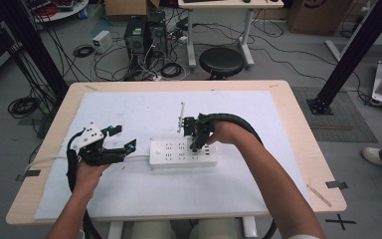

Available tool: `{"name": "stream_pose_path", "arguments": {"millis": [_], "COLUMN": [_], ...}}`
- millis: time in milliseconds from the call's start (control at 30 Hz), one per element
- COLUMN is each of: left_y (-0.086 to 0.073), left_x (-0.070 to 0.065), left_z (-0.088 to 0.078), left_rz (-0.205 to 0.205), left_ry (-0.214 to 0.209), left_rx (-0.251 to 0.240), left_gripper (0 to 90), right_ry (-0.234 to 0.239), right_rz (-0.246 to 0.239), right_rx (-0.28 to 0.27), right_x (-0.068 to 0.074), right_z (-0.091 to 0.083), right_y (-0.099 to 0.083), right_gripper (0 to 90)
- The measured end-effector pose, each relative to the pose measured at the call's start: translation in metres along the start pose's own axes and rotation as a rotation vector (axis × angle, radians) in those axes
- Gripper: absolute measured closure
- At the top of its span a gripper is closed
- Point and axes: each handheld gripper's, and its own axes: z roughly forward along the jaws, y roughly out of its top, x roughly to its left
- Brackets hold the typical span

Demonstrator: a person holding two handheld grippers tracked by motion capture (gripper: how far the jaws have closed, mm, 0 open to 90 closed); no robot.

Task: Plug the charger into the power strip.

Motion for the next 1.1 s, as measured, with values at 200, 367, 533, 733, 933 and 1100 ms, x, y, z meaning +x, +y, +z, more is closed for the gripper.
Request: {"name": "stream_pose_path", "arguments": {"millis": [200, 367, 533, 733, 933, 1100], "left_y": [0.000, 0.001, 0.002, 0.004, 0.007, 0.012], "left_x": [-0.001, 0.000, -0.001, -0.004, -0.007, -0.010], "left_z": [-0.002, -0.006, -0.007, -0.006, -0.006, -0.006], "left_rz": [-0.010, -0.026, -0.025, -0.020, -0.018, -0.004], "left_ry": [0.003, 0.011, 0.011, 0.012, 0.013, 0.009], "left_rx": [-0.018, -0.036, -0.038, -0.041, -0.046, -0.060], "left_gripper": [23.2, 23.2, 23.2, 23.2, 23.2, 23.2], "right_ry": [-0.009, -0.047, -0.112, -0.189, -0.229, -0.278], "right_rz": [0.242, 0.358, 0.486, 0.594, 0.632, 0.661], "right_rx": [-0.231, -0.379, -0.535, -0.595, -0.634, -0.682], "right_x": [-0.002, 0.004, 0.016, 0.029, 0.043, 0.057], "right_z": [-0.018, -0.034, -0.046, -0.046, -0.051, -0.053], "right_y": [-0.028, -0.049, -0.075, -0.113, -0.135, -0.149], "right_gripper": [29.0, 21.4, 21.4, 21.3, 16.6, 12.8]}}
